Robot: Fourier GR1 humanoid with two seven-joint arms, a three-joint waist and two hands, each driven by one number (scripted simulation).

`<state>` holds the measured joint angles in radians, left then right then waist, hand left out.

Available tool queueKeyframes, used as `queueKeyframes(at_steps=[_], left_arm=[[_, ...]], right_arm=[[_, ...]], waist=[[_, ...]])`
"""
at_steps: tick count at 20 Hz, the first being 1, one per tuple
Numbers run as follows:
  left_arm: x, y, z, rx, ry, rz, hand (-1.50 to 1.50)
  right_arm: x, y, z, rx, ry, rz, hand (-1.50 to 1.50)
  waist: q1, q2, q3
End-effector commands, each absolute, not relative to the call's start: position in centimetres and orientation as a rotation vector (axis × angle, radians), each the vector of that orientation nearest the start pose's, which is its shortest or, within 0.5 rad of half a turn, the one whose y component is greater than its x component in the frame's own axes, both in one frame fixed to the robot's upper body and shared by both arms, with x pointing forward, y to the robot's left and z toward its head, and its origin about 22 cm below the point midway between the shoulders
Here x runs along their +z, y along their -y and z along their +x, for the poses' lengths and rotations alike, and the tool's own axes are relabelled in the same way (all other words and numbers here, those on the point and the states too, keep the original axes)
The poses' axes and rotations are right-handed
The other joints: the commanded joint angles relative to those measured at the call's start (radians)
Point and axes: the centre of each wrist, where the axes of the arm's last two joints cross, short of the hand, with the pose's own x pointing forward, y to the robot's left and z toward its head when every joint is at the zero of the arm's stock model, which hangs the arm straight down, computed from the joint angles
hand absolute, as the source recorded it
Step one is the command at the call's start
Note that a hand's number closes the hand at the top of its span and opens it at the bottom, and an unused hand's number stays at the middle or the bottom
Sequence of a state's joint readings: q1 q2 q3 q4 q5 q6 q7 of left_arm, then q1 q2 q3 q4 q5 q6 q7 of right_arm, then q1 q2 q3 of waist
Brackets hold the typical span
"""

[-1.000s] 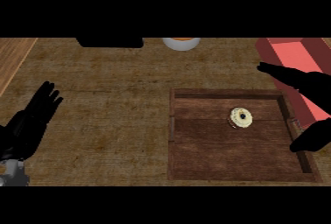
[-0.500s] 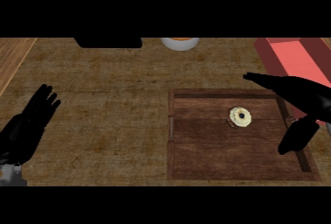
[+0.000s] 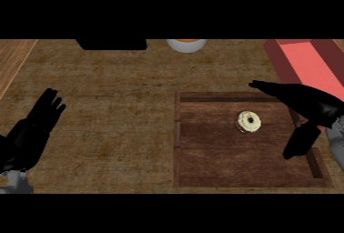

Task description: Pick the cupcake from the tray and place it in the cardboard box

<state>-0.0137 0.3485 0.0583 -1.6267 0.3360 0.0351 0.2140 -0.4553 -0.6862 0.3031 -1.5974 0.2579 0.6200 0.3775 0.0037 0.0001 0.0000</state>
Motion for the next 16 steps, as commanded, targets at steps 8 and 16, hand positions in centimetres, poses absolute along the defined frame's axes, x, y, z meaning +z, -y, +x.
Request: queueKeyframes(at_steps=[8, 16], left_arm=[[6.8, -31.1, 23.2, 0.031, 1.436, 0.059, 0.0], [5.4, -30.5, 23.4, 0.058, 1.459, 0.069, 0.0]], right_arm=[[15.7, 25.7, 31.5, 1.439, 1.175, -0.472, -1.5], [13.6, 22.2, 30.3, 1.474, 1.09, -0.524, -1.5]], waist=[[0.003, -0.002, 0.0], [-0.001, -0.001, 0.0]])
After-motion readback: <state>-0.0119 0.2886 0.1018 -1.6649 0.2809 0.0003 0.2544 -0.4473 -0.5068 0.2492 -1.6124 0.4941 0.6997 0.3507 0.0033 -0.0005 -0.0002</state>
